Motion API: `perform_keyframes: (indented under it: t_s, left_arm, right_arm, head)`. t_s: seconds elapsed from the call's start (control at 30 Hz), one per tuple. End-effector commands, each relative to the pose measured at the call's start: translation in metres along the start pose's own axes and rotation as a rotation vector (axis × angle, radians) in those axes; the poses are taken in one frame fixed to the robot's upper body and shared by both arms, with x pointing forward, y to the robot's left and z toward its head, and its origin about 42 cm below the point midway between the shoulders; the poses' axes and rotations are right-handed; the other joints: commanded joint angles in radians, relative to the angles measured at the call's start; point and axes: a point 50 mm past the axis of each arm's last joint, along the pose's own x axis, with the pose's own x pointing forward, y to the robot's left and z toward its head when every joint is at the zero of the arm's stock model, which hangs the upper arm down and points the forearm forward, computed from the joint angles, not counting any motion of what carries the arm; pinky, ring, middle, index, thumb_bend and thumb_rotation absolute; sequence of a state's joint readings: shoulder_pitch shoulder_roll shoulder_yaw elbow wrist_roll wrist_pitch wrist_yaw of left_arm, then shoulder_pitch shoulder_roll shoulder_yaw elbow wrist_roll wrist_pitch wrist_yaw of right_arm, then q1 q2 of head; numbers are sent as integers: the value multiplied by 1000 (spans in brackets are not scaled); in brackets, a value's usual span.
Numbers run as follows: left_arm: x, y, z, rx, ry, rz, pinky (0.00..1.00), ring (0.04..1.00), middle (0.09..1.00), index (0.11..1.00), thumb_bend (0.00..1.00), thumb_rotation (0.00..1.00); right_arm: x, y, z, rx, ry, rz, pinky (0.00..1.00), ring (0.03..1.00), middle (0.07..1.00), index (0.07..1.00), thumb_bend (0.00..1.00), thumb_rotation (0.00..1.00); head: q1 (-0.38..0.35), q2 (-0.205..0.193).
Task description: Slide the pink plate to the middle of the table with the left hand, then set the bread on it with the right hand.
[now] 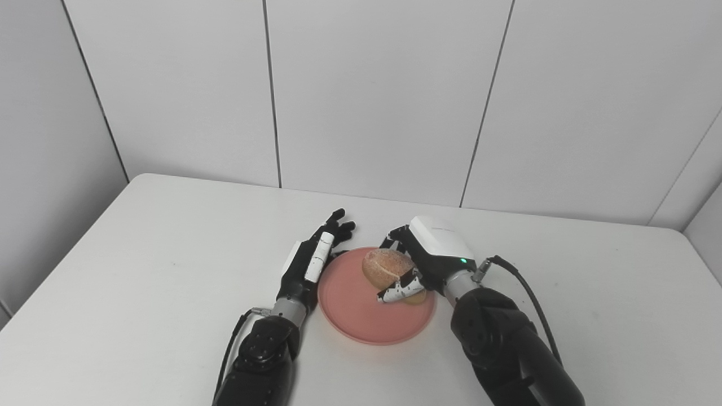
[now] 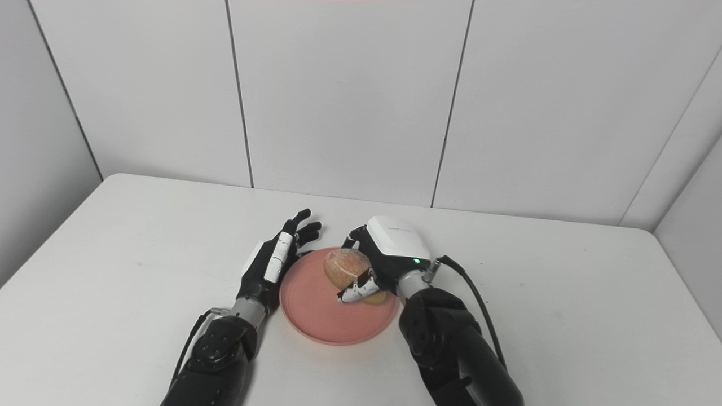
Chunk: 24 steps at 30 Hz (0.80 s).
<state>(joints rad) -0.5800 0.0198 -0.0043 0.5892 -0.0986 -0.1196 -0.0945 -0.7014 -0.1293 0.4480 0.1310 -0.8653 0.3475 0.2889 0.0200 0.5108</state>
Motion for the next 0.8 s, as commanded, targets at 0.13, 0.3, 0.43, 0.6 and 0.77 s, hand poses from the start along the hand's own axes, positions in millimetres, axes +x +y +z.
perform_keyframes:
  t_s: [0.13, 0.3, 0.43, 0.6, 0.77]
  left_arm:
    - [-4, -19, -9, -31, 61, -39, 682, 873, 851, 856, 885, 988]
    - [-5, -15, -6, -13, 63, -42, 674, 875, 847, 863, 889, 994]
    - [-5, -15, -5, -4, 63, -43, 673, 877, 845, 863, 882, 991]
    - [-4, -14, -4, 7, 66, -38, 657, 864, 842, 864, 894, 996]
    - [-4, -14, -2, 7, 63, -42, 679, 872, 851, 873, 898, 993]
  right_arm:
    - [20, -22, 28, -72, -109, -72, 249, 332, 415, 523, 518, 3]
    - [27, -15, 28, -121, -107, -39, 273, 362, 427, 521, 520, 3]
    - [29, -11, 26, -119, -105, -30, 274, 363, 426, 520, 520, 3]
    - [29, -8, 22, -107, -98, -25, 256, 341, 417, 523, 518, 4]
    - [28, -3, 16, -113, -98, -15, 231, 310, 407, 523, 517, 3]
  head:
    - [-25, 20]
    - [-25, 26]
    - [-30, 28]
    - [-35, 30]
    - [-35, 34]
